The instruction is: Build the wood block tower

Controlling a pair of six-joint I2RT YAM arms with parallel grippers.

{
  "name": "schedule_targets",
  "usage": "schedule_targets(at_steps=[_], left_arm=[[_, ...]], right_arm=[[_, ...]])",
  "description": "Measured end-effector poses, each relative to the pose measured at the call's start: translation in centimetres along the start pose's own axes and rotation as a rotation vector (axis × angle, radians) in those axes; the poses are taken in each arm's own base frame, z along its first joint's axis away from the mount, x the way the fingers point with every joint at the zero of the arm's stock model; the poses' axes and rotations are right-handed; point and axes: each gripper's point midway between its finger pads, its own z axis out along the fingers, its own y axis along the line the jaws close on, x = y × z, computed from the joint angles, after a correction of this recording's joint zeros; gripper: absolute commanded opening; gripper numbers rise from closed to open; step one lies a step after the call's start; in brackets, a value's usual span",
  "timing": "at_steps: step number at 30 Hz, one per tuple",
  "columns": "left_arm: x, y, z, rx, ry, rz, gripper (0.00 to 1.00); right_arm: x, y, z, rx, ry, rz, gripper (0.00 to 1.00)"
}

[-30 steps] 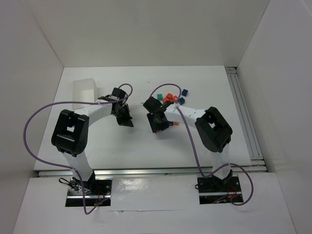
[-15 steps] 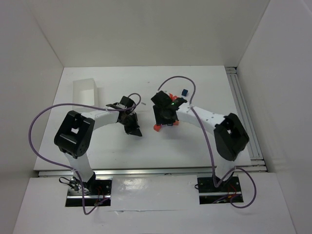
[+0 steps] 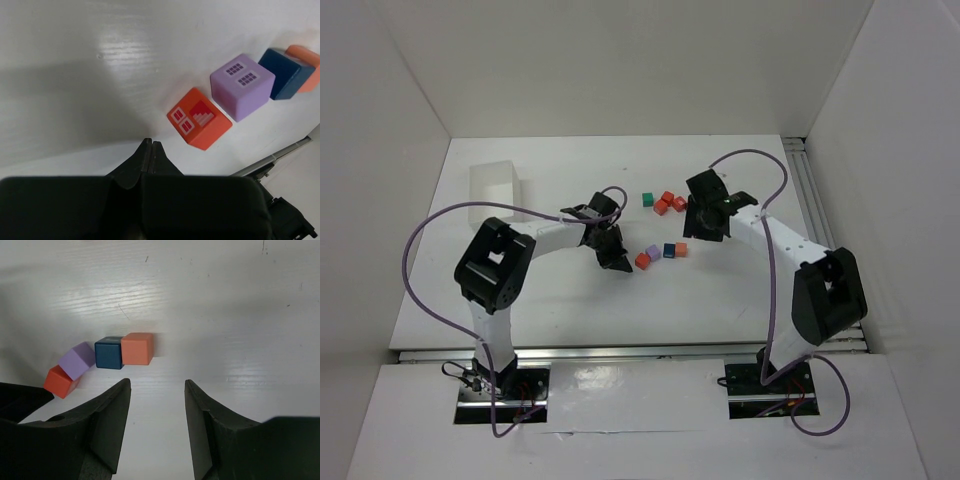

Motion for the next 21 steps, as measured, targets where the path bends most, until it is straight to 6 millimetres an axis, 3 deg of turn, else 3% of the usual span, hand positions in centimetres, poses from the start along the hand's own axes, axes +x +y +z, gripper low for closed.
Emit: schedule_targets(at_steps=[12,21], left_arm=[[-0.6,-0.4,0.9,0.002,0.01,-0.005,0.0],[-1.8,-1.4,1.4,0.011,-0.007,0.002,0.0]], right_arm=[[0.3,-1.0,0.5,-0.026,0.038,0.024,0.55],[2.2,-1.4,3.2,-0.039,0.133,0.034,0.51]])
